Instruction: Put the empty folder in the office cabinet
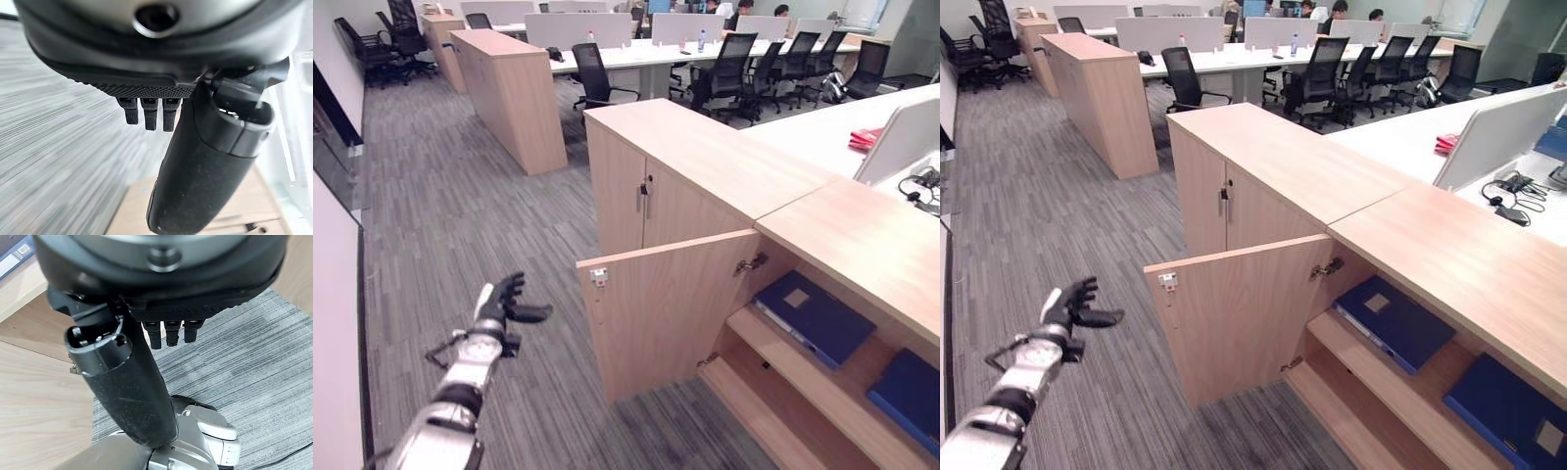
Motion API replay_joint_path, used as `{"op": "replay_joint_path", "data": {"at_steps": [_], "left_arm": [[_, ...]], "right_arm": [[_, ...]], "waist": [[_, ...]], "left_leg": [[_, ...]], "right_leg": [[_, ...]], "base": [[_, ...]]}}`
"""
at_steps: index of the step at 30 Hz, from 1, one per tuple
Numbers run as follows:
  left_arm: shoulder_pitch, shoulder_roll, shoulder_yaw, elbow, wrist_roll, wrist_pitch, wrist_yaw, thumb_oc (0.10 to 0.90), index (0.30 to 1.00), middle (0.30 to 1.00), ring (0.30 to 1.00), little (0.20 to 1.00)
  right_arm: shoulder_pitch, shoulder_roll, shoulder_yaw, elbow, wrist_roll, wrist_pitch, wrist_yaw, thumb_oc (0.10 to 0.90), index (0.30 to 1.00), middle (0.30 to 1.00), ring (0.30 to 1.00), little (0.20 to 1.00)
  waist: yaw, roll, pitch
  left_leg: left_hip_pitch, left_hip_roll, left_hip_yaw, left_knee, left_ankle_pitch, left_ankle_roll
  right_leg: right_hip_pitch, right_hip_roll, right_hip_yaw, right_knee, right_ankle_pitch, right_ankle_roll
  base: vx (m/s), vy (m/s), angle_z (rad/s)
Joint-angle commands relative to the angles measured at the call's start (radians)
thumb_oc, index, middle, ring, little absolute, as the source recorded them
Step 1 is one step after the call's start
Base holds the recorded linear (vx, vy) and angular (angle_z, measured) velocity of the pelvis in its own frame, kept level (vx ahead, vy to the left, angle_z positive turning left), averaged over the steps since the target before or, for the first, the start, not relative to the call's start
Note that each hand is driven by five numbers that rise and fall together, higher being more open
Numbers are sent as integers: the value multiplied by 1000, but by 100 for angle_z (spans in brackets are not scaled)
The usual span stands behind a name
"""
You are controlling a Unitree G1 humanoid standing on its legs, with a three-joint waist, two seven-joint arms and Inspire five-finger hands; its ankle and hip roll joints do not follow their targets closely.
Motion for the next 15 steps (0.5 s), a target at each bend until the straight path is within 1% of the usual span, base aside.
{"op": "replay_joint_path", "data": {"at_steps": [1, 3, 4, 7, 10, 12, 15], "left_arm": [[-162, 20, 0, 50, -50, -89, 25, 800, 900, 900, 900, 900], [-174, 20, -4, 53, -50, -90, 24, 800, 900, 900, 900, 900], [-202, 12, -16, 52, -55, -90, 21, 800, 900, 900, 900, 900], [-220, -7, -27, 35, -65, -92, 17, 800, 900, 900, 900, 900], [-241, -67, -62, -9, -86, -97, 6, 800, 900, 900, 900, 900], [-228, -122, -85, -57, -102, -102, -7, 800, 900, 900, 900, 900], [-206, -174, -113, -105, -116, -105, -23, 800, 900, 900, 900, 900]], "right_arm": [[-60, -54, 28, 24, -23, -30, 10, 800, 900, 900, 900, 900], [-62, -54, 29, 27, -24, -29, 10, 800, 900, 900, 900, 900], [-62, -53, 31, 35, -28, -24, 12, 800, 900, 900, 900, 900], [-60, -52, 29, 46, -33, -19, 11, 800, 900, 900, 900, 900], [-65, -46, 19, 73, -34, -6, 11, 800, 900, 900, 900, 900], [-70, -40, 13, 75, -33, -2, 8, 800, 900, 900, 900, 900], [-73, -33, 5, 82, -27, 1, 7, 800, 900, 900, 900, 900]], "waist": [[-6, 43, 12], [-8, 42, 13], [-14, 40, 15], [-18, 38, 16], [-24, 30, 23], [-26, 23, 28], [-25, 18, 32]], "left_leg": [[35, 15, -64, -1, -82, -33], [35, 15, -59, -1, -82, -33], [35, 14, -50, -1, -83, -31], [35, 13, -45, -1, -84, -30], [33, 11, -43, -1, -87, -24], [32, 7, -43, -1, -88, -20], [32, 5, -41, -1, -91, -15]], "right_leg": [[19, -50, -6, 73, -98, 104], [15, -51, -2, 74, -96, 105], [8, -52, 5, 76, -90, 109], [4, -54, 9, 77, -88, 111], [-6, -58, 12, 86, -84, 116], [-9, -61, 14, 93, -81, 119], [-16, -65, 15, 101, -79, 122]], "base": [[-14, 19, -19], [-12, 14, -16], [-17, 25, -18], [-15, 22, -17], [-5, 5, -2], [-19, 30, 5], [-12, 22, 1]]}}
